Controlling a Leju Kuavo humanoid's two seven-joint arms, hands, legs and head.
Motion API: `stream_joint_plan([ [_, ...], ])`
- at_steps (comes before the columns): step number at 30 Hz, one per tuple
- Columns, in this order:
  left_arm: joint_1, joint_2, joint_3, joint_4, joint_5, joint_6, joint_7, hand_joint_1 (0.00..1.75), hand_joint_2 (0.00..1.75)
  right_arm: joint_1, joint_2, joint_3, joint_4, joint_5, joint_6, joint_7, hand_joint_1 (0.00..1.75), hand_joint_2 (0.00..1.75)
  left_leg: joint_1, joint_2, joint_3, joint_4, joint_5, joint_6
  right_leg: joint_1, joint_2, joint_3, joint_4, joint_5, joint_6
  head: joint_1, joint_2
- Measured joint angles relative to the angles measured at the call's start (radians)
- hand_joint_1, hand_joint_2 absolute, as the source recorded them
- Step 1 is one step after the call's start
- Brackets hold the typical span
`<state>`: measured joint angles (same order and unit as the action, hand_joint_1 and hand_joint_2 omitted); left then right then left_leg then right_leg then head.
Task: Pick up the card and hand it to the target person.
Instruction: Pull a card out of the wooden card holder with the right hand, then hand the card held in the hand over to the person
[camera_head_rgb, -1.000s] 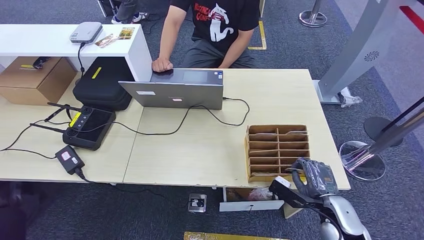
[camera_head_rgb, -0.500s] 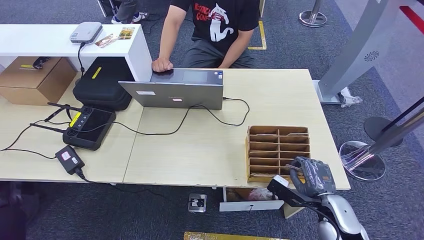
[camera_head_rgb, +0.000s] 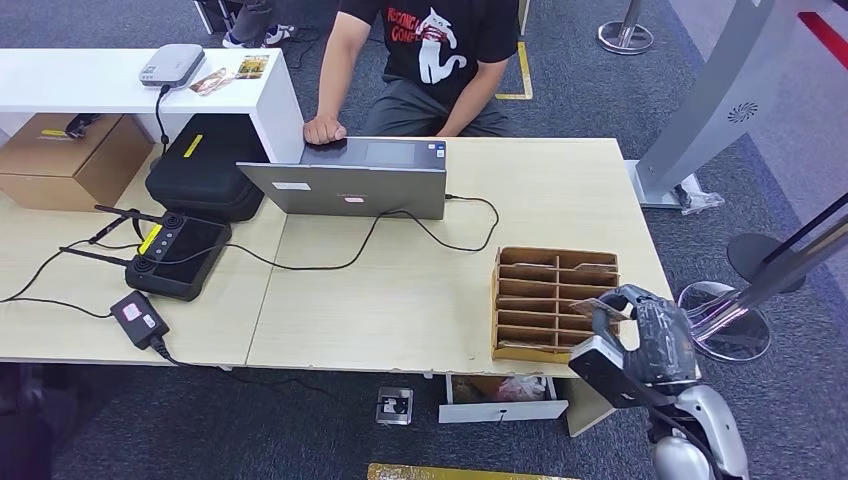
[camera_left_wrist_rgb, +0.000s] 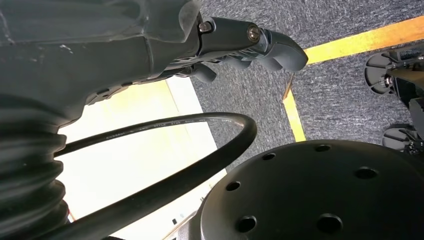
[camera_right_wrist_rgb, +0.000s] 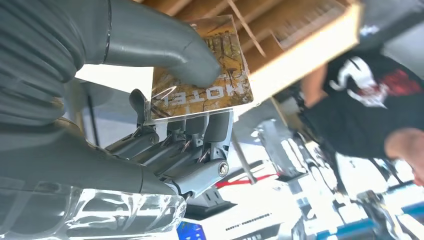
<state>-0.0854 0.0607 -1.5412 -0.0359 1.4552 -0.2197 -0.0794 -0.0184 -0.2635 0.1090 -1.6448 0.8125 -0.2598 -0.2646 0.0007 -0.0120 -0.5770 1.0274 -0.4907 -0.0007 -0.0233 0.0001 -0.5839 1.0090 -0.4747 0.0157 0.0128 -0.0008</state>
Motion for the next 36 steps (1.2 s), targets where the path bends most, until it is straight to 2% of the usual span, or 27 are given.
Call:
stream_joint_plan([
  [10,-0.001,0.0,0.0,0.0,-0.014,-0.001,-0.002,0.0,1.75,-0.049,0.028,-0.031,-0.037,-0.257,0.085,-0.12,1.43,1.75,0.0,0.0,0.0,0.0,0.0,0.0,0.0,0.0,0.0,0.0,0.0,0.0,0.0,0.0],
  [17,-0.007,0.002,0.0,0.0,-0.054,-0.001,0.0,0.0,1.75,-0.151,0.071,-0.021,0.03,-0.217,0.076,-0.121,1.44,1.75,0.001,0.0,0.0,0.0,0.001,-0.001,0.0,0.0,0.0,0.001,0.0,0.0,0.0,0.0],
  [27,-0.012,0.007,0.0,0.0,-0.089,0.004,0.0,0.0,1.75,-0.348,0.119,0.032,0.191,-0.236,0.085,-0.097,1.44,1.75,0.001,0.0,0.0,0.0,0.001,-0.001,0.0,0.0,0.0,0.001,0.0,0.0,0.0,0.0],
  [31,-0.014,0.008,0.0,0.0,-0.093,0.006,0.0,0.0,1.75,-0.435,0.134,0.056,0.271,-0.235,0.084,-0.091,1.37,1.75,0.001,0.0,0.0,0.0,0.001,-0.001,0.0,0.0,0.0,0.001,0.0,0.0,0.0,0.0],
  [32,-0.015,0.009,0.0,0.0,-0.094,0.007,0.0,0.0,1.75,-0.456,0.138,0.061,0.292,-0.235,0.083,-0.089,1.08,1.75,0.001,0.0,0.0,0.0,0.001,-0.001,0.0,0.0,0.0,0.001,0.0,0.0,0.0,0.0],
  [35,-0.016,0.009,0.0,0.0,-0.094,0.007,0.0,0.0,1.75,-0.521,0.151,0.076,0.359,-0.235,0.08,-0.086,0.08,1.75,0.001,0.0,0.0,0.0,0.001,-0.001,0.0,0.0,0.0,0.002,0.001,-0.001,0.0,0.0],
  [36,-0.016,0.009,0.0,0.0,-0.094,0.007,0.0,0.0,1.75,-0.539,0.156,0.08,0.38,-0.235,0.078,-0.086,0.0,1.75,0.001,0.0,0.0,0.0,0.001,-0.001,0.0,0.0,0.0,0.002,0.001,-0.001,0.0,0.0],
])
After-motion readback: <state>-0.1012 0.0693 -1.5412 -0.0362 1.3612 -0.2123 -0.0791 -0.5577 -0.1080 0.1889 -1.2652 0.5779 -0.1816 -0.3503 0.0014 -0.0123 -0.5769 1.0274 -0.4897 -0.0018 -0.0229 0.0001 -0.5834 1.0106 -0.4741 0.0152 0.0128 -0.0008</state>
